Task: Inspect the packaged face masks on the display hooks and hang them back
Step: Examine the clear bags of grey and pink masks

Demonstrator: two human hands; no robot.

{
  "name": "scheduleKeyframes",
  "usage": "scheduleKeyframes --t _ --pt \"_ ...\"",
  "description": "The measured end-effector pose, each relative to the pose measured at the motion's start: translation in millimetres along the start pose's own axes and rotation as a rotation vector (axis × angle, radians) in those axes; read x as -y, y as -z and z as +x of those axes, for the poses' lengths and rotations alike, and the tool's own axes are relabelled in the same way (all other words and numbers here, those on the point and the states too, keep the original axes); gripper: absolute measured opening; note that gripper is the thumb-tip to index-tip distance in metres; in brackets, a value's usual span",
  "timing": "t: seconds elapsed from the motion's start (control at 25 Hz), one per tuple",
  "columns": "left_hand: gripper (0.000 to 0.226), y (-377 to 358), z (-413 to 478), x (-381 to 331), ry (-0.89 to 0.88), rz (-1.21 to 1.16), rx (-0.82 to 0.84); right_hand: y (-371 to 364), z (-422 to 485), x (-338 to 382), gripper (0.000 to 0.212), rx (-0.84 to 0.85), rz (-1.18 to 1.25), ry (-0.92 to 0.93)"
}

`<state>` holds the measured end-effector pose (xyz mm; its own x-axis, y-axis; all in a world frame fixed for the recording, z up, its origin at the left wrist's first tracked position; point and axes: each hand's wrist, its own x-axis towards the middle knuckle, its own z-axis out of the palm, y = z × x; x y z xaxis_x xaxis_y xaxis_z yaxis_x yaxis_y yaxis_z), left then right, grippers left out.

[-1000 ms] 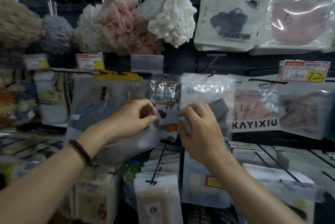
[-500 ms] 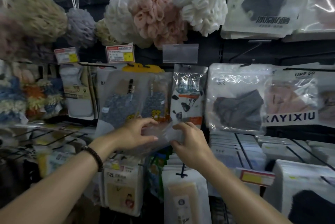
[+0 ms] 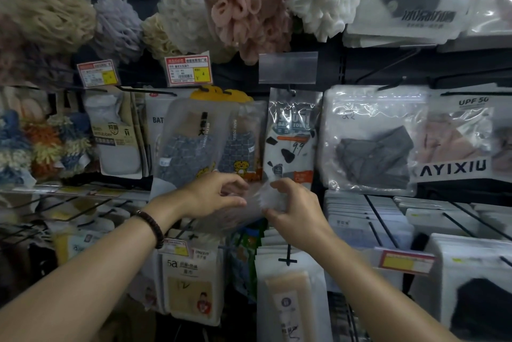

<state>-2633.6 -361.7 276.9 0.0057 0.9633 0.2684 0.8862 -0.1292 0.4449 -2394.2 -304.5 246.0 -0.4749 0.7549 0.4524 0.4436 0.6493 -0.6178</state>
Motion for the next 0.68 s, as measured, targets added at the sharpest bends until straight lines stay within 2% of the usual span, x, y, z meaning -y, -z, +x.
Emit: scheduleKeyframes --t 0.12,0.24,0.36,0.44,0.68 --pt "0.025 1.5 -3.1 -1.2 -0.13 0.203 -0.029 0.9 0.7 -0.4 0.056 -0.015 0.012 -0.014" --pt "0.022 -8.8 -3.0 7.6 -0.284 0.432 -0.203 -0.5 1.2 4.1 0.058 -0.034 -0.004 -0.005" --pt "0.018 -18.0 -4.2 4.2 -0.299 0.362 -0.445 -6.8 -1.8 8.0 0.061 -0.052 -0.047 0.026" --pt "0.018 -20.9 -11.3 -4.3 -0.248 0.302 -0.634 -8.2 -6.3 11.4 0.061 -0.084 -0.014 0.024" --pt "0.011 -29.9 -46.4 -51.7 -0.167 0.057 -1.185 -2.2 -17.1 33.5 0.053 -0.336 0.261 0.013"
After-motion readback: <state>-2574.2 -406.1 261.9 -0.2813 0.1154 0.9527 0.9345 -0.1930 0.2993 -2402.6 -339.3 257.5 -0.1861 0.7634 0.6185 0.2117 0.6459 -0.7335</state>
